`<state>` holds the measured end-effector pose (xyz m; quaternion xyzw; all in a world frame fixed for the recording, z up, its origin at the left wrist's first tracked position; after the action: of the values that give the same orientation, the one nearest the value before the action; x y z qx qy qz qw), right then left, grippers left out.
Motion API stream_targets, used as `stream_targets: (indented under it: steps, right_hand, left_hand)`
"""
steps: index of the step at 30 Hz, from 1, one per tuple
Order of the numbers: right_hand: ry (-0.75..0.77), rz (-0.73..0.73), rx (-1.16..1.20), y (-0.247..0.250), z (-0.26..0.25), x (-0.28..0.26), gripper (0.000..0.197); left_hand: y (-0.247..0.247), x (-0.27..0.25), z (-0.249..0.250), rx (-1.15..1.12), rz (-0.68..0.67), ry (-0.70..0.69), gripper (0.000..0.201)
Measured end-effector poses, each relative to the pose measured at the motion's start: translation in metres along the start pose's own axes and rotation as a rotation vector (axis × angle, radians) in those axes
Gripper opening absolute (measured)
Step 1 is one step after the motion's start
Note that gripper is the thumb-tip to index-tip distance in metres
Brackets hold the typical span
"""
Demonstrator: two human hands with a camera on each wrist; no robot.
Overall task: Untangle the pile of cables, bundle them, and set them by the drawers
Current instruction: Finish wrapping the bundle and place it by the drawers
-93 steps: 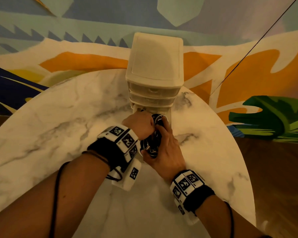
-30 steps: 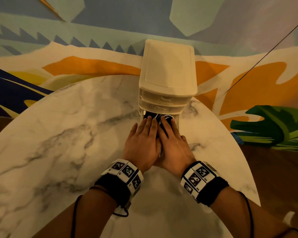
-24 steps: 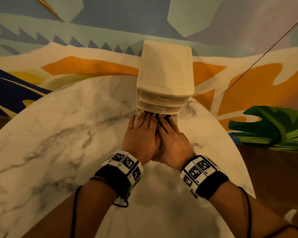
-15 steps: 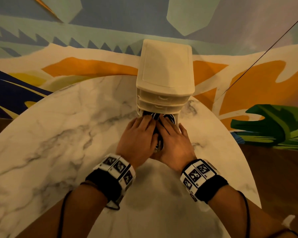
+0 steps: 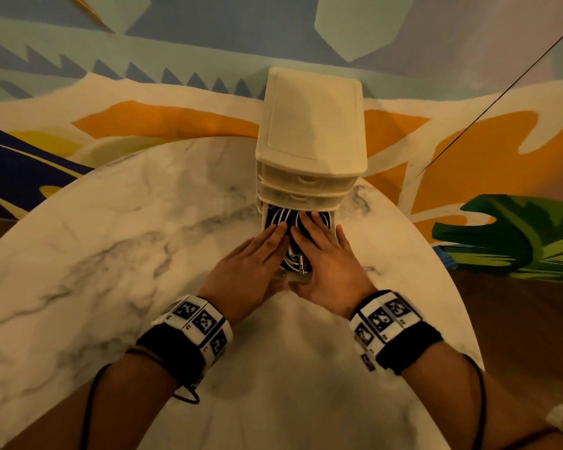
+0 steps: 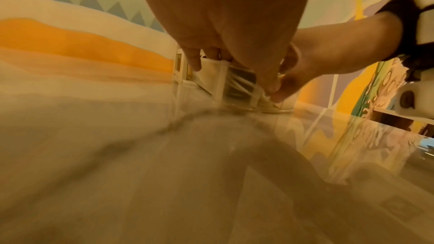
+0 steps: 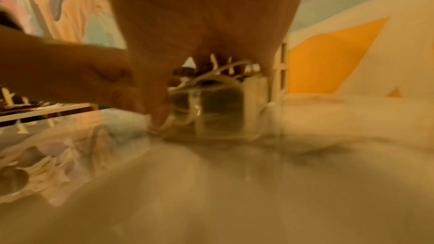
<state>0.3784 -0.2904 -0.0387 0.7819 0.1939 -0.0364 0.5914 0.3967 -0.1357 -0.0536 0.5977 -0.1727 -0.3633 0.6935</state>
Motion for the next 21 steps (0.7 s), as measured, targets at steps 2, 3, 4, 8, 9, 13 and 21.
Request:
stream_targets:
  steps: [2,3,4,8,9,13,21]
  right_hand:
    - [0.055,0.01,0.034,0.004,0.01,-0.003,0.101]
    - [0.067,0.038,0.051,0.006,0.014,-0.006,0.102]
    - [0.069,0.077,0.063,0.007,0.016,-0.009,0.102]
    - [0.026,0.301,0.08,0.0,0.011,-0.029,0.083]
    - [0.01,0.364,0.094,-0.004,0.011,-0.033,0.073]
    - [-0.035,0.498,0.168,-0.012,0.01,-0.034,0.039]
    - [-0.044,0.477,0.132,-0.009,0.011,-0.025,0.036]
  left_hand:
    - [0.003,0.001,-0.002,0.01,0.008,-0.009,0.068]
    - [0.002,0.001,-0.002,0.006,0.003,-0.011,0.067]
    - [0.002,0.0,-0.002,0.0,0.0,-0.013,0.068]
    - [0.012,0.01,-0.006,0.029,-0.02,0.001,0.068]
    - [0.016,0.014,-0.007,0.04,-0.028,0.011,0.067]
    - [0.021,0.015,-0.001,0.036,0.025,0.091,0.061]
    - [0.016,0.022,0.024,0.065,0.208,-0.026,0.045]
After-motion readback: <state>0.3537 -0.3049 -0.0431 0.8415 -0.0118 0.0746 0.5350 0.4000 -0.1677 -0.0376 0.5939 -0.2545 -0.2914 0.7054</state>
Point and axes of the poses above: each hand's wrist, its own x-axis towards the middle knuckle, its own y-axis out of the back of the hand, z = x × y, the point moved 3 cm from there along x, towards the middle knuckle, and after that the axes turned 6 degrees about -z, right-handed, at the moved point
